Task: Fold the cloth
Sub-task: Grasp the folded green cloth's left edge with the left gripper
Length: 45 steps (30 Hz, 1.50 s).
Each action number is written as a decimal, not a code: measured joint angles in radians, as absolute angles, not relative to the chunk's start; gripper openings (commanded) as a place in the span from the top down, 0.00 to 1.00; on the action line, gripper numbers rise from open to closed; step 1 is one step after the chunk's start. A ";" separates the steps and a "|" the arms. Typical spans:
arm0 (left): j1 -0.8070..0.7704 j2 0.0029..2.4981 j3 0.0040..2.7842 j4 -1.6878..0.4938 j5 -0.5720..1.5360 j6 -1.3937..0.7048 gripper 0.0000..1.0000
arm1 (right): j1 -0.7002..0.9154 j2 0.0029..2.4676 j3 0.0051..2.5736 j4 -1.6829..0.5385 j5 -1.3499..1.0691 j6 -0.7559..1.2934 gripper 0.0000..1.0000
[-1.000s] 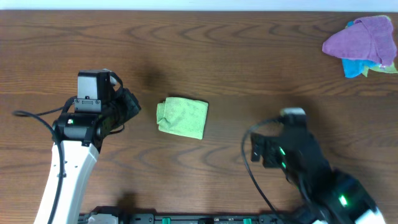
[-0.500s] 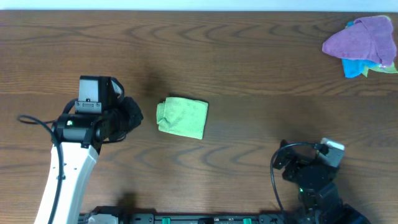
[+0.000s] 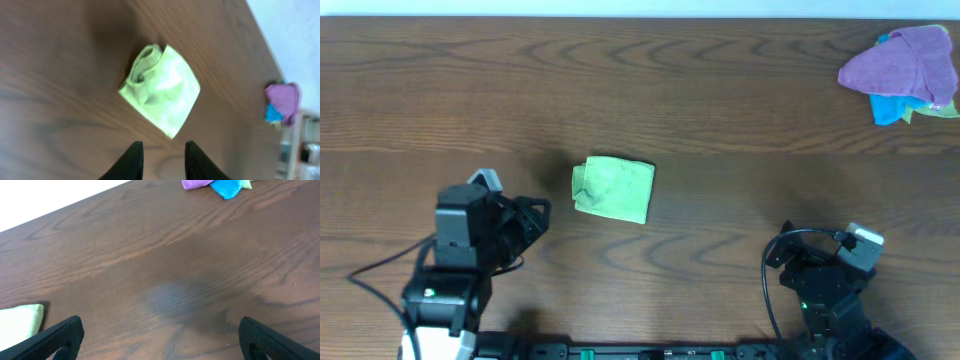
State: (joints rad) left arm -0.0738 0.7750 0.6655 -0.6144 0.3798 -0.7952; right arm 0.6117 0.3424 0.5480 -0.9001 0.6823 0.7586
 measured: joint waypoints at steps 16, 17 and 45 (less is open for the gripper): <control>-0.074 0.776 0.208 0.000 0.522 -1.102 0.10 | 0.612 0.342 0.547 -0.900 0.688 0.759 0.01; -0.074 0.776 0.204 0.001 0.521 -1.107 0.04 | 0.612 0.342 0.547 -0.900 0.688 0.759 0.01; -0.074 1.302 0.184 0.551 0.561 -1.290 0.03 | 0.612 0.342 0.547 -0.901 0.689 0.759 0.01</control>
State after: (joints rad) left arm -0.0738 1.3022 0.1837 0.5510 0.5613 -1.2903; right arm 0.6117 0.3420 0.5468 -0.9009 0.6888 0.7589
